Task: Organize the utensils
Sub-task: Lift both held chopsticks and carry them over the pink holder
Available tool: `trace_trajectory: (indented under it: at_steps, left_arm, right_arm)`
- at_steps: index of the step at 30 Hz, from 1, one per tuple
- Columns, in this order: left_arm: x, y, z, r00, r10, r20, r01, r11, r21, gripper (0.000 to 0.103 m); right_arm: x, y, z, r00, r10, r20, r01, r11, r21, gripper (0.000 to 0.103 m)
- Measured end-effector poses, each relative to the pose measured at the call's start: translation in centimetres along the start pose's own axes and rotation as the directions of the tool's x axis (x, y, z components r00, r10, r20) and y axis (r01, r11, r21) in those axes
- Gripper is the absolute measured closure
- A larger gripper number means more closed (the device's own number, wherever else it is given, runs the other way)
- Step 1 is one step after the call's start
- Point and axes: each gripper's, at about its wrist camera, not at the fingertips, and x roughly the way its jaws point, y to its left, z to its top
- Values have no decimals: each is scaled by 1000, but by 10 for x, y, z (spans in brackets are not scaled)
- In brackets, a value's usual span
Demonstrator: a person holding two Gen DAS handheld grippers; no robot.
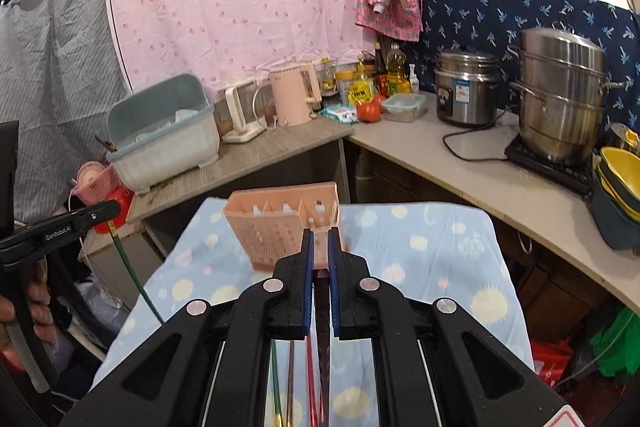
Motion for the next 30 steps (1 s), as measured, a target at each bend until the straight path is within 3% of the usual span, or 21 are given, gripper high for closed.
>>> trace_trajectory:
  at_steps: [11, 16, 24, 30]
  left_arm:
    - [22, -11, 115, 988, 18, 152, -22, 999, 30, 96]
    - [46, -12, 148, 985, 22, 170, -27, 999, 29, 96]
    - [81, -14, 159, 987, 18, 161, -24, 999, 33, 96]
    - [111, -11, 135, 995, 14, 97, -17, 999, 29, 96]
  right_arm:
    - [58, 19, 110, 992, 16, 122, -9, 998, -58, 96]
    - [93, 31, 144, 990, 5, 143, 7, 997, -80, 96]
    - [148, 33, 143, 996, 14, 89, -8, 998, -58, 96]
    - [176, 30, 119, 1000, 3, 29, -1, 999, -53, 96]
